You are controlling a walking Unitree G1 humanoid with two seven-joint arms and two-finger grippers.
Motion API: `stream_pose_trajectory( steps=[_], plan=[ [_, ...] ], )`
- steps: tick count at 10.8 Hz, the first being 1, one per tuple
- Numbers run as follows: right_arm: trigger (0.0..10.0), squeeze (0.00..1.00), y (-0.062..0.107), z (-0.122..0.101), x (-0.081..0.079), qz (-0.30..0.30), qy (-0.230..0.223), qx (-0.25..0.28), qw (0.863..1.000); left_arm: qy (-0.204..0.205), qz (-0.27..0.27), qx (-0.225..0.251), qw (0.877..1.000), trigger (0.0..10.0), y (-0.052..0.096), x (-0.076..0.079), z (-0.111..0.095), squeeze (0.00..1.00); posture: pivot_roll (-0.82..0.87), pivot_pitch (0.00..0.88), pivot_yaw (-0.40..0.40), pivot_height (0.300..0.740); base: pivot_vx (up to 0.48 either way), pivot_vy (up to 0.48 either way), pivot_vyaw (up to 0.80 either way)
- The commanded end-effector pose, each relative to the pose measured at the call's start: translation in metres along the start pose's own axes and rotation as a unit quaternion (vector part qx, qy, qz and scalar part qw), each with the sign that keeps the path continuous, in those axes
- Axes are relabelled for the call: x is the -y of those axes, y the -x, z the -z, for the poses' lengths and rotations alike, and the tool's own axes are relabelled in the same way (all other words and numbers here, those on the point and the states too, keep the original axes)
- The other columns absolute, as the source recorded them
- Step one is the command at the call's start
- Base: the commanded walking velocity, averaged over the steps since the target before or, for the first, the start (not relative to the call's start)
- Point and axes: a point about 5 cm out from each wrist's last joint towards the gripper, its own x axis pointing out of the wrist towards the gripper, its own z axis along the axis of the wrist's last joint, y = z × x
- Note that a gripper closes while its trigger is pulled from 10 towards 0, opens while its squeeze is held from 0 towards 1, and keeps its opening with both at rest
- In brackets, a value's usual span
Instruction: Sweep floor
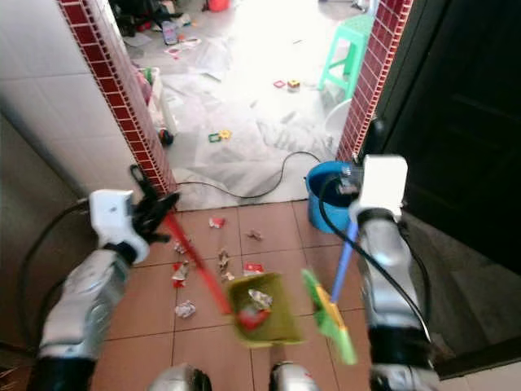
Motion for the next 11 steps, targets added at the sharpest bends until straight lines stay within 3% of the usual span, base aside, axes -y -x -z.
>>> stream_pose_trajectory(
  steps=[1,3,4,6,9,11],
  plan=[
    [10.0,0.0,0.005,-0.005,0.003,-0.002,0.005,0.014,1.0,-0.011,-0.004,0.024,1.0,10.0,0.006,-0.007,-0.011,0.0,-0.13,0.0,0.084,0.74,0.0,0.0,0.0],
    [10.0,0.0,0.026,0.006,0.006,-0.011,0.016,-0.006,1.0,-0.005,0.011,0.013,1.0,10.0,0.017,0.003,-0.002,0.0,-0.13,0.0,0.069,0.74,0.0,0.0,0.0],
    [10.0,0.0,0.028,0.009,0.002,-0.023,0.032,-0.01,0.999,0.013,0.011,0.022,1.0,10.0,0.012,0.007,-0.005,0.0,-0.15,0.0,0.035,0.74,0.0,0.0,0.0],
    [10.0,0.0,0.025,0.005,-0.003,-0.043,0.037,-0.006,0.998,0.015,0.008,0.028,0.999,10.0,0.005,0.008,-0.007,0.0,-0.15,0.0,0.043,0.74,0.0,0.0,0.0],
    [10.0,0.0,0.012,0.005,0.012,0.001,0.031,0.002,1.0,0.022,0.032,0.011,0.999,10.0,0.004,0.008,0.0,0.0,-0.16,0.0,0.099,0.74,0.0,0.0,0.0],
    [10.0,0.0,-0.002,-0.017,0.01,0.003,-0.055,0.019,0.998,0.017,0.05,-0.003,0.999,10.0,0.0,0.012,0.006,0.0,-0.17,0.0,0.111,0.74,0.0,0.0,0.0]
  ],
)
